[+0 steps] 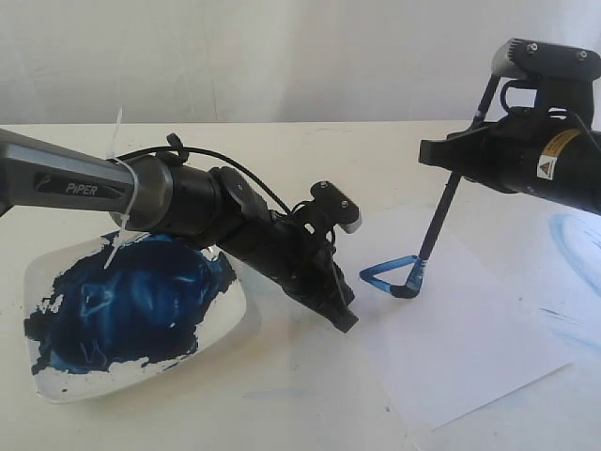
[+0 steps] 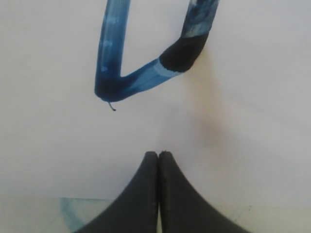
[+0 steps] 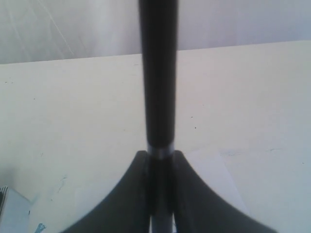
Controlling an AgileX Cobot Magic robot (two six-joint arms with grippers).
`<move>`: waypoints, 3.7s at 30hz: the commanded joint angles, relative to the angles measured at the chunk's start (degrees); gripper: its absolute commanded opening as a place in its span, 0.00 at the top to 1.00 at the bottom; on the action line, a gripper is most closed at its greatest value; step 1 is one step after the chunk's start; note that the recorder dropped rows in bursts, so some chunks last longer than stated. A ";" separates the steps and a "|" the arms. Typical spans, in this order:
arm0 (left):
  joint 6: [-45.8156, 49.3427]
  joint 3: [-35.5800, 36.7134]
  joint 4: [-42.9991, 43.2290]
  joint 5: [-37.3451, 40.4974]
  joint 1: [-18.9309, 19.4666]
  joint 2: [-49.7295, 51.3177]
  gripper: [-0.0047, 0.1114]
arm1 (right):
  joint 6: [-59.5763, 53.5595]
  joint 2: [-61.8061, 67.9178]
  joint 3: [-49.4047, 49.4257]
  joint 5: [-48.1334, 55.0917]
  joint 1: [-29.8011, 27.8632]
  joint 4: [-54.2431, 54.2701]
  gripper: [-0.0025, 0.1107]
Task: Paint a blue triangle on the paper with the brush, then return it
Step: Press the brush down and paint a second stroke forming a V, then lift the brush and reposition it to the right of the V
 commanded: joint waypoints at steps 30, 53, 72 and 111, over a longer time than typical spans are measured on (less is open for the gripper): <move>-0.04 0.12 -0.89 0.63 -0.18 -0.29 0.96 | -2.79 -4.86 0.12 7.26 -0.43 -0.49 0.98; 0.07 0.12 -0.89 0.63 -0.18 -0.29 0.96 | -3.31 -5.35 0.12 7.26 -0.43 -0.58 0.98; 0.07 0.12 -0.89 0.63 -0.18 -0.29 0.96 | -4.25 -11.22 0.12 5.65 -0.43 -0.37 0.98; 0.07 0.12 -0.89 0.63 -0.18 -0.29 0.96 | -71.09 -3.31 -2.76 -15.53 5.80 91.58 0.98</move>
